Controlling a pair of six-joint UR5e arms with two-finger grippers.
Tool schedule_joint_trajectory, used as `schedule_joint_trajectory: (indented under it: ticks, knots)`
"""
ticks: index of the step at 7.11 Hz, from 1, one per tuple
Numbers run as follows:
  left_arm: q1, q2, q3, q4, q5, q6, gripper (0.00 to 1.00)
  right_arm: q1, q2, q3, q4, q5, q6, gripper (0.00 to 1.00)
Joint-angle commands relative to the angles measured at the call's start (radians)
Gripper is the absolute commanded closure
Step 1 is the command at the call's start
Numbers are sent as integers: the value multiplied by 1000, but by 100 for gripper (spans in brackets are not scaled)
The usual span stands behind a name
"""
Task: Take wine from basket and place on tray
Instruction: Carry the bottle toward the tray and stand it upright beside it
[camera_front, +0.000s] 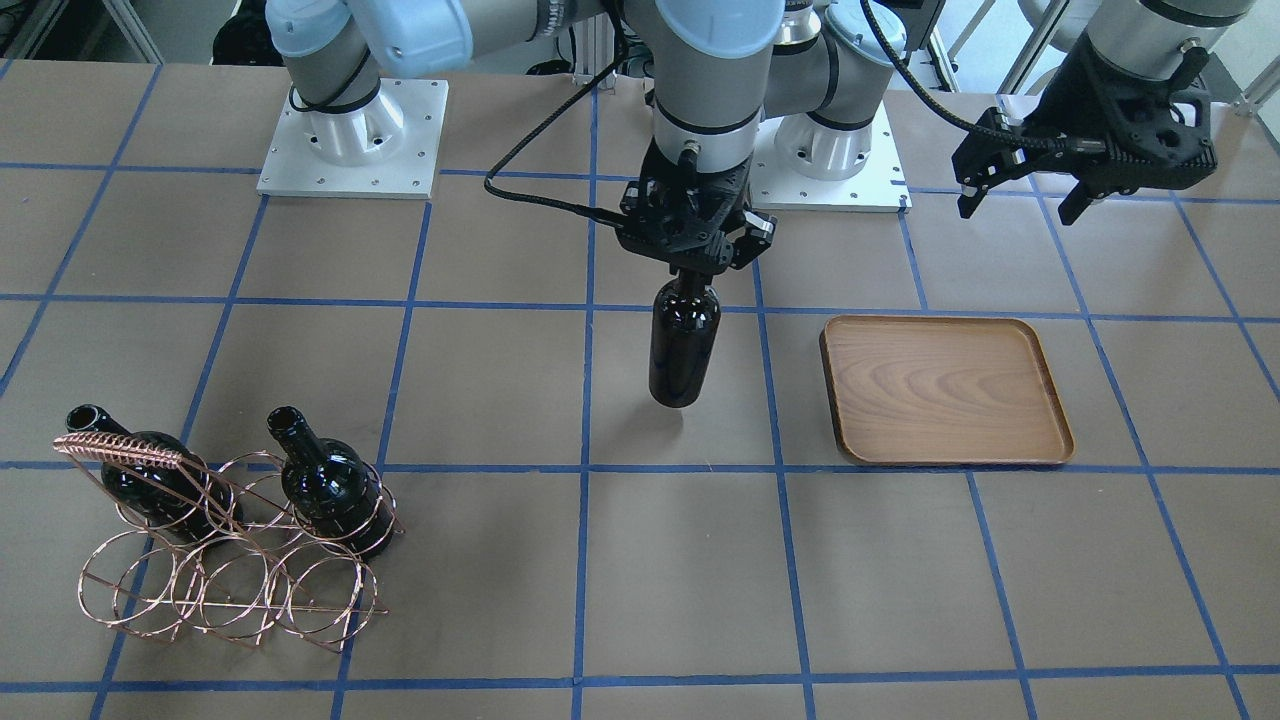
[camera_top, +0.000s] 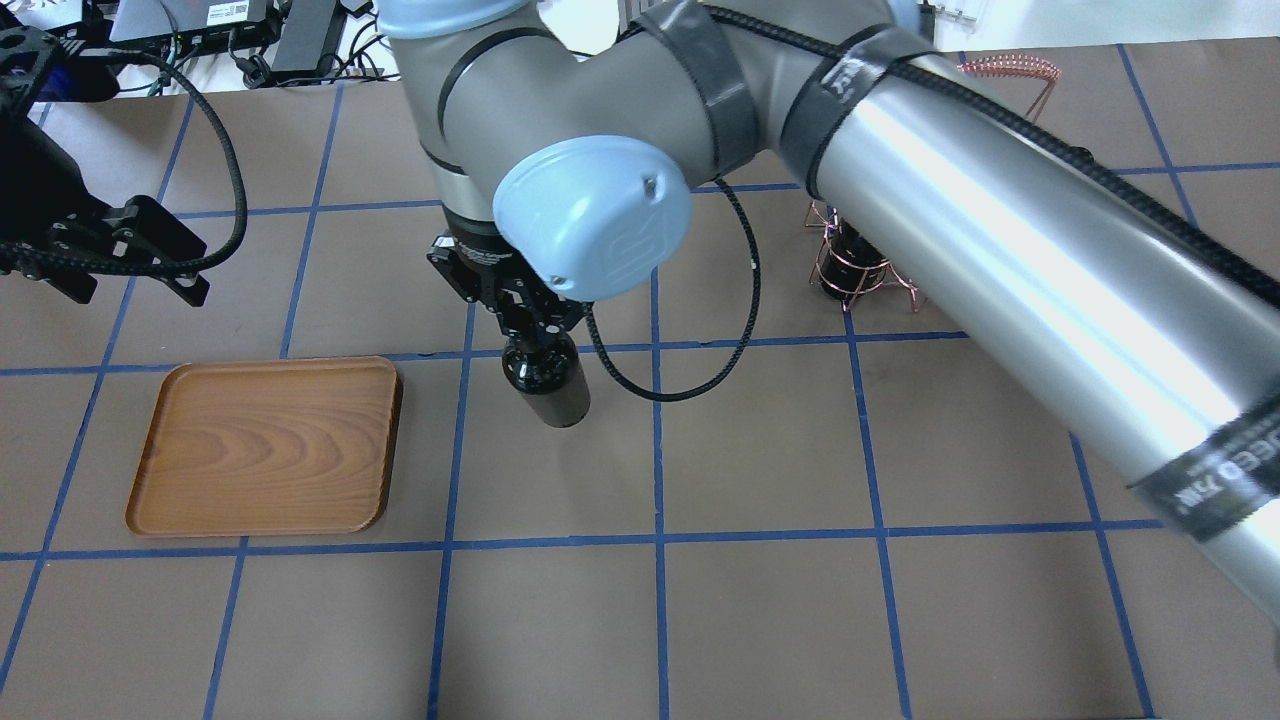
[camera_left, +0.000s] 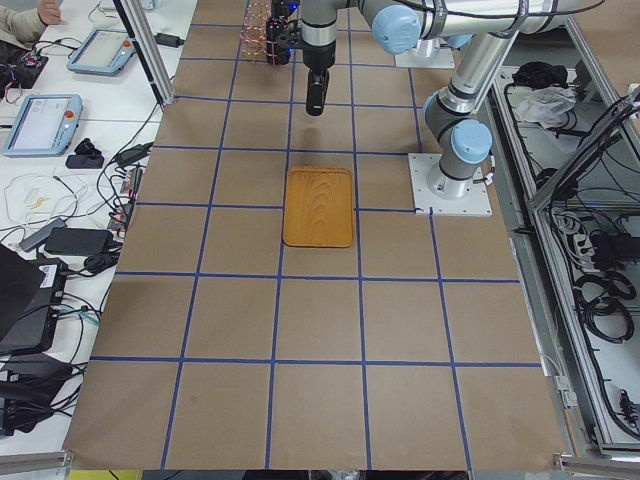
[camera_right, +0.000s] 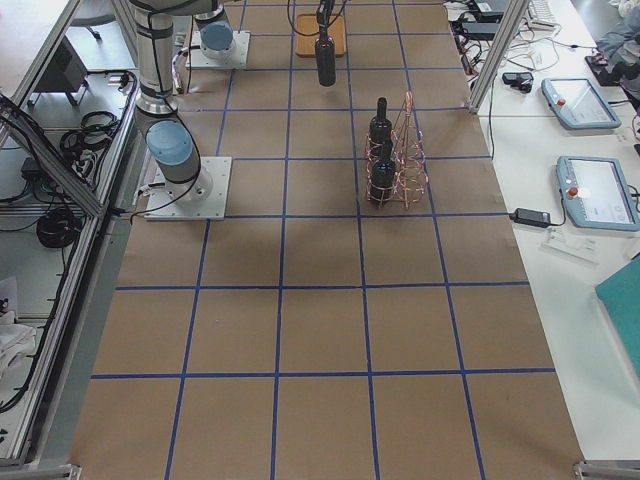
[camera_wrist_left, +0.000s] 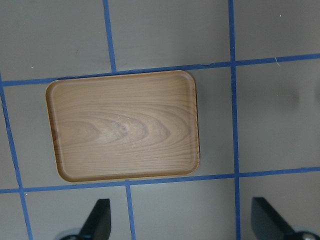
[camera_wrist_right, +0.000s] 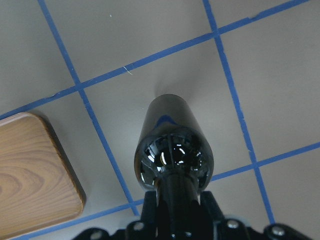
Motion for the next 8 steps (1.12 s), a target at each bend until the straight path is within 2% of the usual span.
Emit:
schedule_joint_trajectory:
  ticks: [1, 2, 4, 5, 6, 8]
  knots:
    - [4, 0, -5, 0, -2, 2, 0, 33, 34, -11, -37, 18, 55, 91]
    - [4, -8, -9, 1, -11, 2, 0, 52, 56, -11, -99, 21, 81, 91]
    - [4, 0, -12, -7, 0, 4, 0, 73, 80, -14, -133, 14, 107, 78]
    - [4, 0, -12, -8, 3, 2, 0, 73, 82, -14, -137, 15, 107, 42]
    - [4, -8, -12, -4, 4, 4, 0, 73, 79, -13, -149, 5, 106, 0]
    - [4, -11, -12, -4, 1, 5, 0, 22, 26, -8, -150, 3, 33, 0]
